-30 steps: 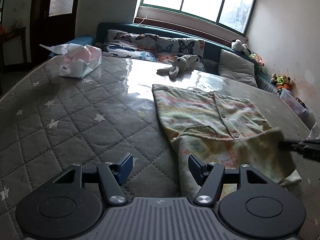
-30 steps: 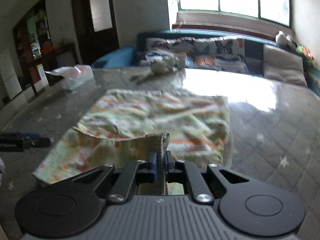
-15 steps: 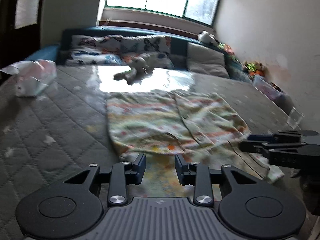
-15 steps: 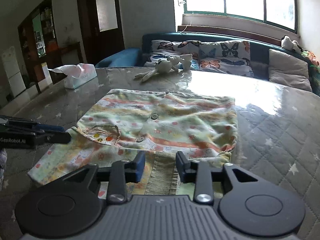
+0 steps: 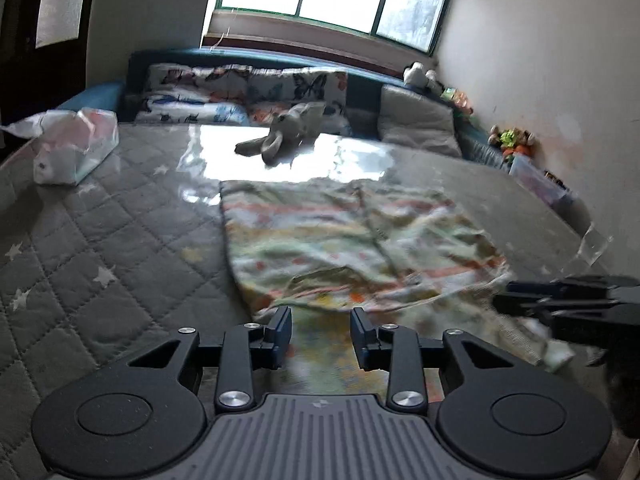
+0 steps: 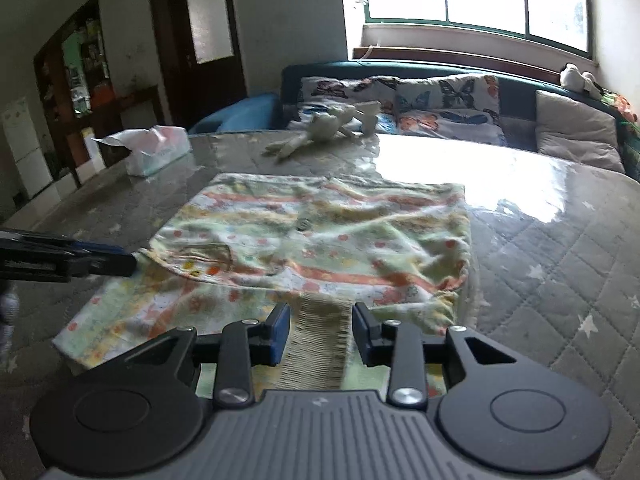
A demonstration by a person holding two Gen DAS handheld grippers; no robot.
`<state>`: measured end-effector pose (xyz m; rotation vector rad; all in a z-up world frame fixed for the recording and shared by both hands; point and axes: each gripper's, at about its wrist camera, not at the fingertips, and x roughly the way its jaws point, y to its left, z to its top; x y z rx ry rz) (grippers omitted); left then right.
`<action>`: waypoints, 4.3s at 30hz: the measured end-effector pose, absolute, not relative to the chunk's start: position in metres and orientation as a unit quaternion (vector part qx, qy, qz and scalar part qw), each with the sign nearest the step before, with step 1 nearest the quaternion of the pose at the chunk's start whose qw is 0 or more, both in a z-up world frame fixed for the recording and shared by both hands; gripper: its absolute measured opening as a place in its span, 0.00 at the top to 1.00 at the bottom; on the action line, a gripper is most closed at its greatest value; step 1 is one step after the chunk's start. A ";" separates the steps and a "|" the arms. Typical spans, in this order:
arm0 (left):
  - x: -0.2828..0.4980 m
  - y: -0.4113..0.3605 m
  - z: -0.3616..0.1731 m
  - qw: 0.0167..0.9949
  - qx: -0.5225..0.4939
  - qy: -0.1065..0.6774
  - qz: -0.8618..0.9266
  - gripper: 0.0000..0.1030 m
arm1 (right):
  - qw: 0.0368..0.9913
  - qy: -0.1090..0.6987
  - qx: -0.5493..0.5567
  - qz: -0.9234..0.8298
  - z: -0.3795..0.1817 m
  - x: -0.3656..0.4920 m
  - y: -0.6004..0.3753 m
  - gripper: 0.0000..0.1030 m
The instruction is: Fold clothes
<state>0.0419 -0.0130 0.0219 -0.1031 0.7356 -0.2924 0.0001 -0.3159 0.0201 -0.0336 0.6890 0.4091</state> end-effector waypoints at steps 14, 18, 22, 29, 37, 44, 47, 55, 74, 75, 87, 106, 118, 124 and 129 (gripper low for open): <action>-0.018 0.003 0.014 0.918 0.024 0.363 -0.158 0.66 | 0.907 0.341 -0.070 0.237 0.020 -0.033 -0.311 0.57; -0.027 0.011 0.010 0.918 0.034 0.370 -0.140 0.65 | 0.907 0.341 -0.075 0.235 0.020 -0.040 -0.314 0.57; -0.031 0.012 0.014 0.920 0.042 0.367 -0.130 0.65 | 0.910 0.335 -0.072 0.232 0.022 -0.041 -0.315 0.54; -0.014 0.003 0.035 0.931 0.016 0.336 -0.140 0.65 | 0.910 0.339 -0.071 0.229 0.019 -0.041 -0.316 0.54; 0.035 -0.012 0.029 0.924 -0.012 0.347 -0.160 0.65 | 0.913 0.327 -0.062 0.234 0.022 -0.032 -0.314 0.49; 0.054 -0.016 0.013 0.916 -0.001 0.372 -0.152 0.64 | 0.907 0.344 -0.055 0.237 0.010 -0.027 -0.316 0.49; 0.043 -0.018 0.020 0.917 0.013 0.365 -0.158 0.60 | 0.909 0.339 -0.054 0.237 0.013 -0.031 -0.319 0.49; -0.022 -0.044 0.033 0.913 0.120 0.318 -0.223 0.31 | 0.903 0.352 -0.061 0.238 0.009 -0.038 -0.325 0.47; -0.089 -0.111 -0.002 0.854 0.321 0.188 -0.365 0.59 | 0.897 0.330 -0.181 0.234 0.024 -0.085 -0.343 0.19; -0.086 -0.111 -0.001 0.856 0.310 0.189 -0.367 0.71 | 0.894 0.331 -0.189 0.234 0.022 -0.087 -0.344 0.19; -0.033 -0.094 0.038 0.896 0.168 0.228 -0.341 0.92 | 0.884 0.292 -0.234 0.279 0.011 -0.089 -0.318 0.19; 0.011 -0.081 0.051 0.899 0.084 0.279 -0.328 0.91 | 0.892 0.253 -0.224 0.301 0.011 -0.068 -0.298 0.33; -0.052 -0.066 0.026 0.899 0.200 0.239 -0.306 0.44 | 0.895 0.285 -0.136 0.315 0.028 -0.049 -0.310 0.73; -0.056 -0.070 0.009 0.898 0.256 0.228 -0.276 0.61 | 0.898 0.286 -0.133 0.306 0.026 -0.051 -0.307 0.80; -0.061 -0.061 0.011 0.901 0.250 0.229 -0.269 0.91 | 0.900 0.279 -0.132 0.307 0.030 -0.061 -0.307 0.85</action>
